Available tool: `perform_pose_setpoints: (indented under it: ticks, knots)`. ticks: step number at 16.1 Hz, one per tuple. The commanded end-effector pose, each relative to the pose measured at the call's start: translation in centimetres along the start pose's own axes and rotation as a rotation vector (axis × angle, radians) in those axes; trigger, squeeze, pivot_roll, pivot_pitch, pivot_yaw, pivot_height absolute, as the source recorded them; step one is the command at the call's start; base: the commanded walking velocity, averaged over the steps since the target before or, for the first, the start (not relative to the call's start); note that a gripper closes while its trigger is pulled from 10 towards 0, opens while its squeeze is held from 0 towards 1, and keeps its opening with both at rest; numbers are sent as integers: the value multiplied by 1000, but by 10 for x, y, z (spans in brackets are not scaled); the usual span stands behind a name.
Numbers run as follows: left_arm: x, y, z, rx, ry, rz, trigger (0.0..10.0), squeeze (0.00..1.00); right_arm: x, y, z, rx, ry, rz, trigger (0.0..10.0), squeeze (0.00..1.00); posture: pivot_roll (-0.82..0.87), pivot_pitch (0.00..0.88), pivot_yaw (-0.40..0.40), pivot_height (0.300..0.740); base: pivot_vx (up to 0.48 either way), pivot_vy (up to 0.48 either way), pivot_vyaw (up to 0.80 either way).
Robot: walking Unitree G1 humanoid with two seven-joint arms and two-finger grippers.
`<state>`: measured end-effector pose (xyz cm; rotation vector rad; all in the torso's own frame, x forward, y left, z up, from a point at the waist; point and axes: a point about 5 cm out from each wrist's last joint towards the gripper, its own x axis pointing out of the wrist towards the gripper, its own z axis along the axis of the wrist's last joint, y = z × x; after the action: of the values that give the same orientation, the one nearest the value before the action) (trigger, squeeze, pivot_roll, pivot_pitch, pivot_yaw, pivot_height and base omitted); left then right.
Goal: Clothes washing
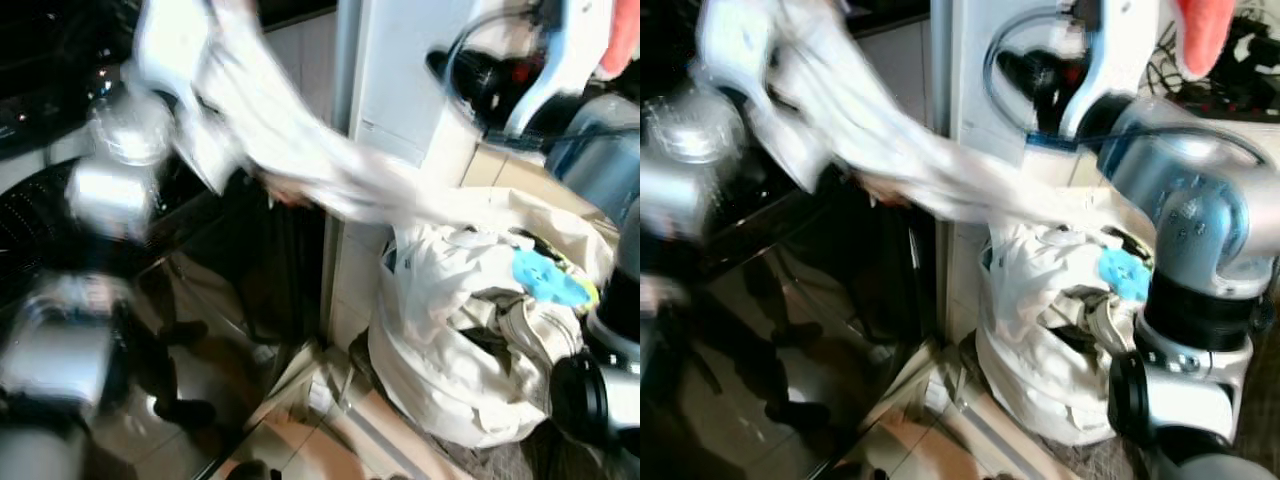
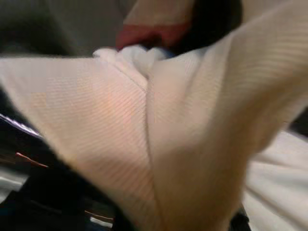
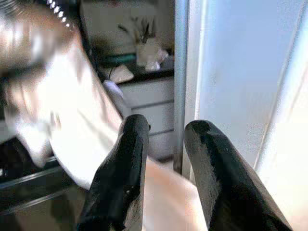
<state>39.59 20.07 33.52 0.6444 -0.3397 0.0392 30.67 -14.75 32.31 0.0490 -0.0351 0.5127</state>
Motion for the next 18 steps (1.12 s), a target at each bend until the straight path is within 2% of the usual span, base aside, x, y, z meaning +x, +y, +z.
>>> perform_pose_setpoints:
  ticks: [1, 2, 3, 5, 6, 7, 8, 9, 10, 11, 12, 13, 16, 17, 18]
  knots:
    - [9, 45, 35, 195, -119, 212, 0, 0, -2, 5, -1, -15, 8, 12, 10000, 0, 8, 0, 21, 740, 0, 0, 0]
    - [11, 90, 72, 320, -207, 430, 0, 0, -4, 7, -3, -24, 17, 16, 10000, 0, 3, 0, 33, 740, 0, 0, 0]
    - [8, 116, 99, 370, -280, 558, 0, 0, -5, 9, -5, -33, 19, 18, 10000, 0, 2, 0, 36, 740, 0, 0, 0]
    - [13, 113, 96, 361, -257, 540, 0, 0, -4, 12, -8, -35, 16, 21, 10000, 0, -2, 0, 42, 740, 0, 0, 0]
    - [18, 102, 80, 323, -199, 478, 0, 0, -3, 15, -10, -37, 16, 24, 10000, 0, -5, 0, 45, 740, 0, 0, 0]
    - [23, 75, 43, 264, -66, 369, 0, 0, -2, 20, -15, -32, 25, 36, 10000, 0, -9, 0, 45, 740, 0, 0, 0]
    - [24, 61, 23, 214, 14, 319, 0, 0, -3, 23, -18, -31, 35, 44, 10000, 0, -12, 0, 45, 740, 0, 0, 0]
    - [23, 57, 15, 188, 44, 305, 0, 0, -3, 25, -20, -32, 40, 48, 10000, 0, -12, 0, 45, 740, 0, 0, 0]
    - [19, 26, -24, 12, 226, 179, 8667, 0, -3, 31, -27, -29, 65, 66, 10000, 0, -9, 0, 35, 740, 0, 0, 0]
    - [8, -5, -56, -162, 379, 80, 10000, 0, -3, 37, -35, -17, 94, 83, 10000, 0, -12, 0, 35, 740, 0, 0, 0]
    - [3, -16, -67, -188, 430, 45, 10000, 0, -3, 39, -39, -16, 108, 87, 10000, 0, -12, 0, 33, 740, 0, 0, 0]
    - [-7, -30, -87, -297, 542, 48, 10000, 0, -4, 47, -48, -8, 146, 112, 10000, 0, -18, 0, 36, 740, 0, 0, 0]
    - [-23, -38, -111, -371, 677, 107, 10000, 0, -12, 62, -65, 32, 241, 209, 10000, 0, -20, 0, 35, 740, 0, 0, 0]
    - [-27, -40, -116, -423, 709, 122, 10000, 357, -14, 66, -70, 43, 277, 242, 10000, 0, -15, 0, 33, 740, 0, 0, 0]
    - [-30, -44, -119, -508, 732, 121, 10000, 1000, -16, 70, -73, 52, 292, 268, 10000, 0, -13, 0, 32, 740, 0, 0, 0]
